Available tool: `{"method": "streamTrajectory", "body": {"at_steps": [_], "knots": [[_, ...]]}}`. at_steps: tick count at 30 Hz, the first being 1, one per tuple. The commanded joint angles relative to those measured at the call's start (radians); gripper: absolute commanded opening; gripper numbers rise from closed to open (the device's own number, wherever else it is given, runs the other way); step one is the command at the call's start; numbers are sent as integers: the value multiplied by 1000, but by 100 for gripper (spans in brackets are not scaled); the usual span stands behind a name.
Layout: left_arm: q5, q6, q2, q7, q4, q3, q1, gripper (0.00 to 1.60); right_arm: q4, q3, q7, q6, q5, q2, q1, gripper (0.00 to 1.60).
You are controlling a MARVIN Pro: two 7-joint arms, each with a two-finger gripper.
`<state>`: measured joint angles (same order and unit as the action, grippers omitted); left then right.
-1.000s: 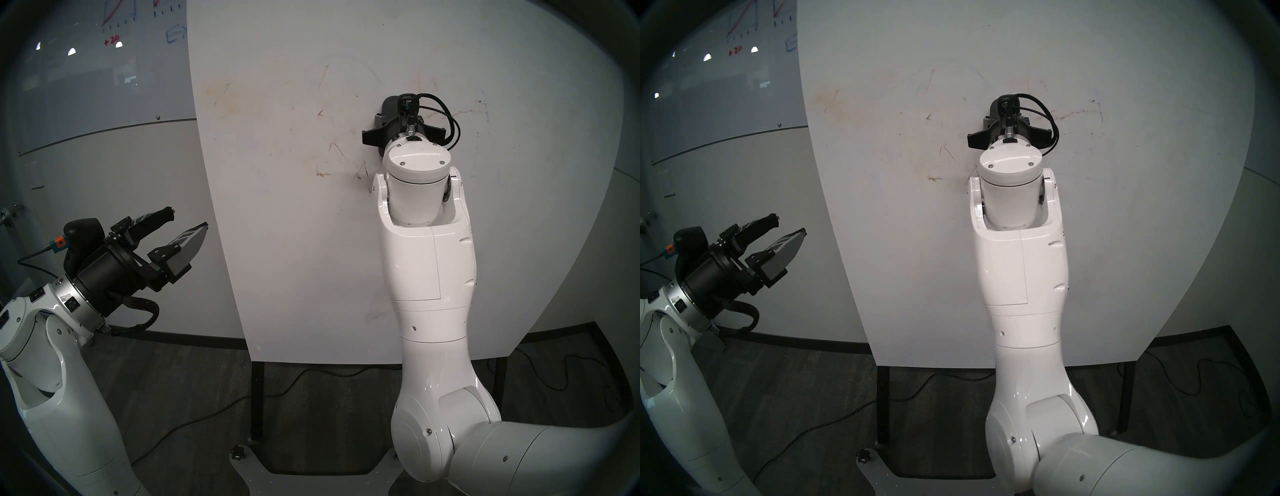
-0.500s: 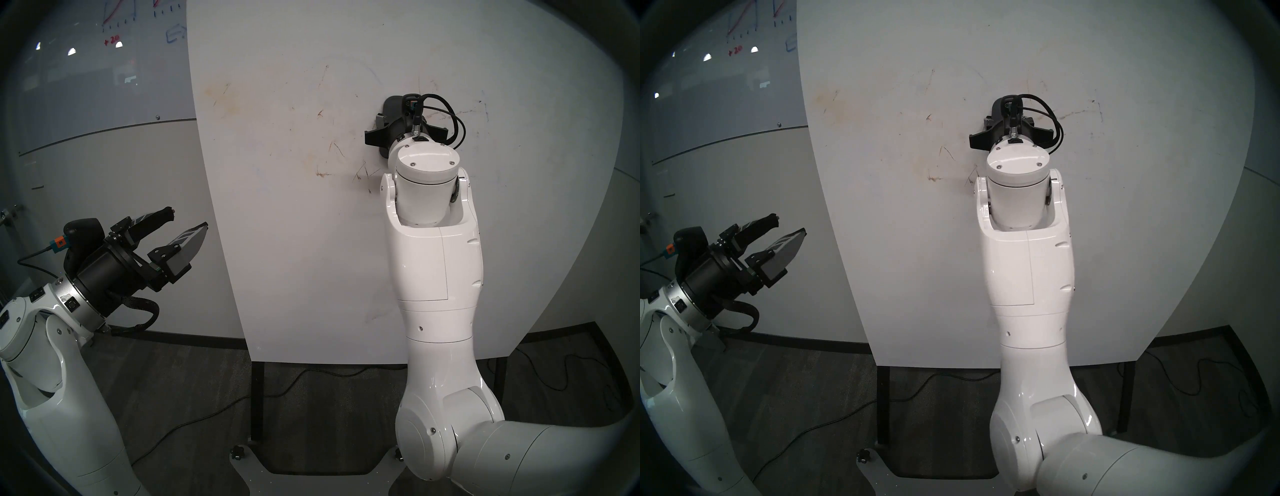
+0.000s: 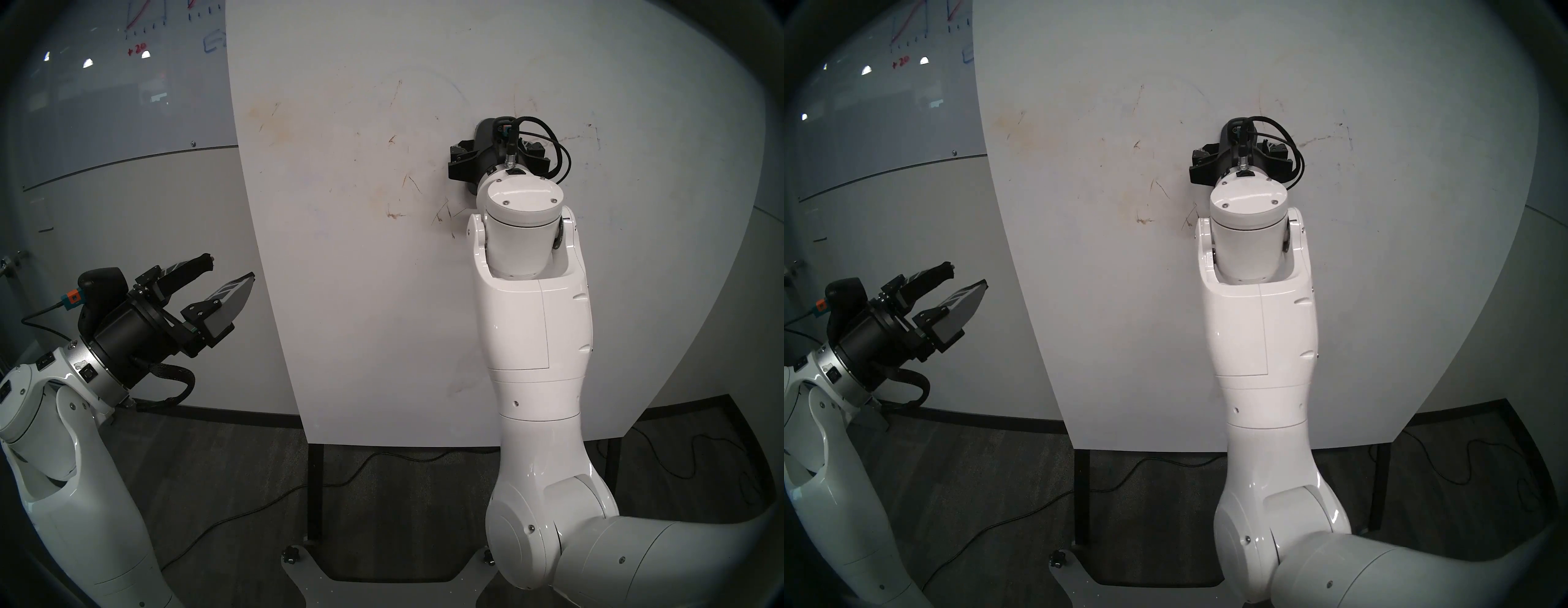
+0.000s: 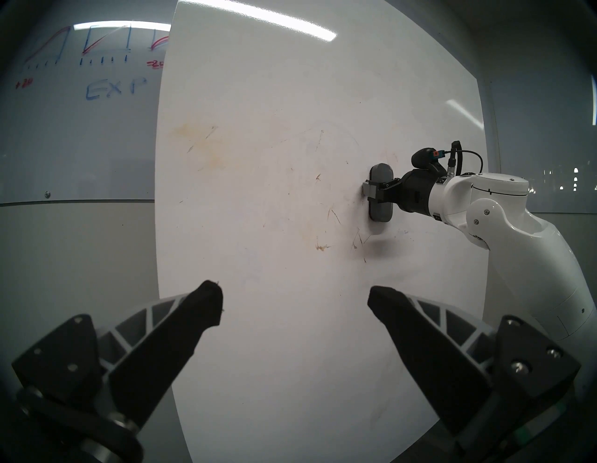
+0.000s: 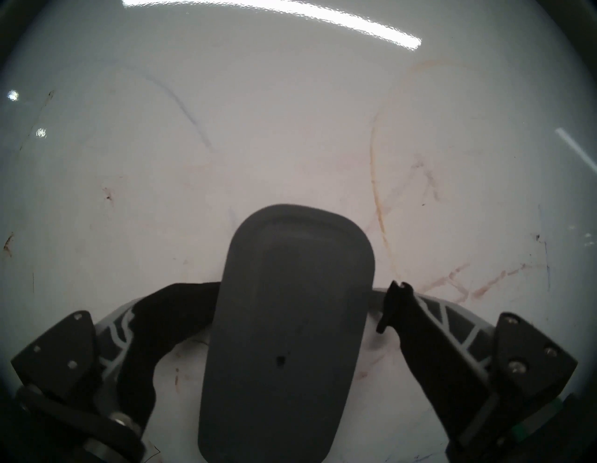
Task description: Erase all marks on the whiteboard with the eraser
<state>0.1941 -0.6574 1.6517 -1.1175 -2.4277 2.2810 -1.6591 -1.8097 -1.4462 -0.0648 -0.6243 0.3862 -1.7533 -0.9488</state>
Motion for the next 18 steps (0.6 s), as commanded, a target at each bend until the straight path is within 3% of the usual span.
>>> {"method": "streamTrajectory", "body": {"at_steps": [1, 18], "knots": [[5, 0, -2, 1, -16, -2, 2, 160, -63, -24, 21, -36, -22, -5, -5, 160], [4, 0, -2, 1, -16, -2, 2, 160, -163, -27, 88, -112, -72, -12, 5, 160]]}}
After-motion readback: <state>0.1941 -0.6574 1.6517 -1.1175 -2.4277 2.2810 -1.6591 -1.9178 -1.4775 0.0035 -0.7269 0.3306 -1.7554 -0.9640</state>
